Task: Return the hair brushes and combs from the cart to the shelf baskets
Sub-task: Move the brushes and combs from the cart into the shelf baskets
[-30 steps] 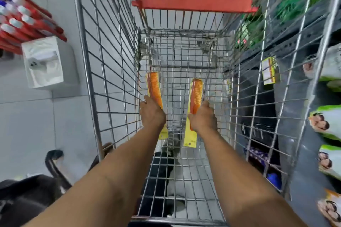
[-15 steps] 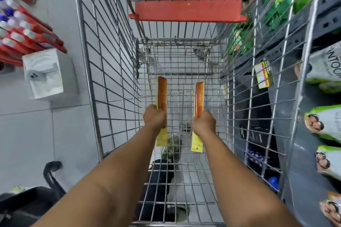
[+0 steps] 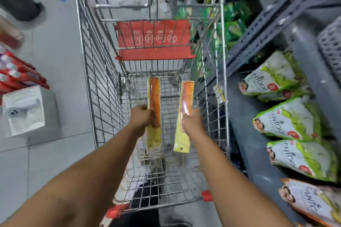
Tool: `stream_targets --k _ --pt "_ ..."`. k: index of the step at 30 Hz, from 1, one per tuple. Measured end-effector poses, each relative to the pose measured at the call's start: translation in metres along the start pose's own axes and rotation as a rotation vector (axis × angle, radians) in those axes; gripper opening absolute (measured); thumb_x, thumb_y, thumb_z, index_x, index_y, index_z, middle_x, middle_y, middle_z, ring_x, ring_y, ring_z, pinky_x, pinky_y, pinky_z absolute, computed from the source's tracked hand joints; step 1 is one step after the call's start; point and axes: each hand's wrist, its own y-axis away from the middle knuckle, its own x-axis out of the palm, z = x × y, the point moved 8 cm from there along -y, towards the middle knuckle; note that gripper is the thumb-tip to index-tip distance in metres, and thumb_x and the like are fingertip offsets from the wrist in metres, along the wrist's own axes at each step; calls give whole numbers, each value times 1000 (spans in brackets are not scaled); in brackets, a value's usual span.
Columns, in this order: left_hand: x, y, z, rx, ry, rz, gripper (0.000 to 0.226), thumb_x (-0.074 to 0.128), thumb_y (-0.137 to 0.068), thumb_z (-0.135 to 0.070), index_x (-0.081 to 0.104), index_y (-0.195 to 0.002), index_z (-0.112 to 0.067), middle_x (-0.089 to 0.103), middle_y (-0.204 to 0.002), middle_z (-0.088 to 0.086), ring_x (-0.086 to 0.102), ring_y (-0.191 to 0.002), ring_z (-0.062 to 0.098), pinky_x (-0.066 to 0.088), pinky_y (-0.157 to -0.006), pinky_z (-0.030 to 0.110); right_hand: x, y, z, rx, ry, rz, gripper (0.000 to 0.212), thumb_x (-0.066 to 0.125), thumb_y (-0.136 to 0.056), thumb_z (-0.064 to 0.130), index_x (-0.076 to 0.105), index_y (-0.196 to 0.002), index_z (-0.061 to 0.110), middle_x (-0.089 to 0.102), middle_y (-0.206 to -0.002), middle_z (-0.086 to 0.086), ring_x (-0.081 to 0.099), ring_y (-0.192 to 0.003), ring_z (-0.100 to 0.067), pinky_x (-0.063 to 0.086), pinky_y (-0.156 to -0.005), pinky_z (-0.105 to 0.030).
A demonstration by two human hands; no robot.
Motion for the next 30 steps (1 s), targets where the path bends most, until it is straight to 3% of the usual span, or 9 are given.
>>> stream_targets --k 3,6,10,14,18,21,23,26,30 --pt "0 19 -29 63 -13 -8 16 51 -86 5 60 -74 -2 59 -50 5 58 -42 15 50 -39 26 -18 19 18 -22 -22 -20 39 46 -94 18 46 -133 13 58 -125 -13 59 -105 -34 52 -87 -45" --pt "-1 36 -53 138 -53 -24 19 52 -88 -1 62 -73 -7 59 -67 7 56 -58 18 49 -53 31 -32 40 32 -78 -134 -4 30 45 -89 12 56 -117 12 62 -102 -13 59 -77 -26 49 -58 -32" --pt "3 66 -79 210 -46 5 20 54 -89 -5 65 -73 -11 64 -73 6 60 -63 15 51 -58 29 -56 72 48 -132 -216 18 18 43 -89 9 59 -93 17 60 -79 -5 54 -63 -19 42 -48 -27" --pt "14 102 -106 279 -66 44 13 58 -86 -5 68 -77 -8 64 -75 10 58 -73 25 48 -69 38 -84 108 58 -156 -382 64 19 45 -91 3 61 -101 8 60 -79 -8 54 -64 -19 43 -55 -29" --pt "44 146 -140 374 -126 112 14 60 -83 -8 68 -73 -12 58 -67 9 48 -54 20 34 -51 23 -133 149 62 -206 -574 28 20 45 -93 -2 62 -101 3 56 -69 -7 51 -57 -17 41 -52 -28" --pt "90 192 -163 408 -62 271 15 57 -86 -1 68 -77 -7 60 -62 8 51 -40 10 37 -39 14 -186 181 56 -280 -680 -30 18 47 -93 -2 63 -94 5 61 -74 -8 57 -63 -20 47 -59 -30" --pt "124 227 -173 427 -42 366 16 57 -86 1 68 -76 -5 62 -61 8 53 -45 15 39 -44 17 -223 202 47 -330 -723 -66 19 47 -94 -1 63 -103 1 64 -79 -10 59 -69 -23 49 -60 -30" --pt "168 273 -177 432 -59 500 17 57 -86 1 68 -75 -5 63 -64 11 54 -51 19 42 -50 21 -273 229 31 -386 -755 -121 21 47 -94 1 66 -90 9 66 -75 -7 62 -58 -13 51 -54 -23" --pt "230 334 -168 409 -94 657 18 57 -85 3 67 -72 -4 65 -61 9 58 -52 20 48 -57 28 -343 271 -5 -440 -851 -234 23 49 -94 2 68 -85 12 69 -74 -7 64 -58 -15 55 -59 -30"
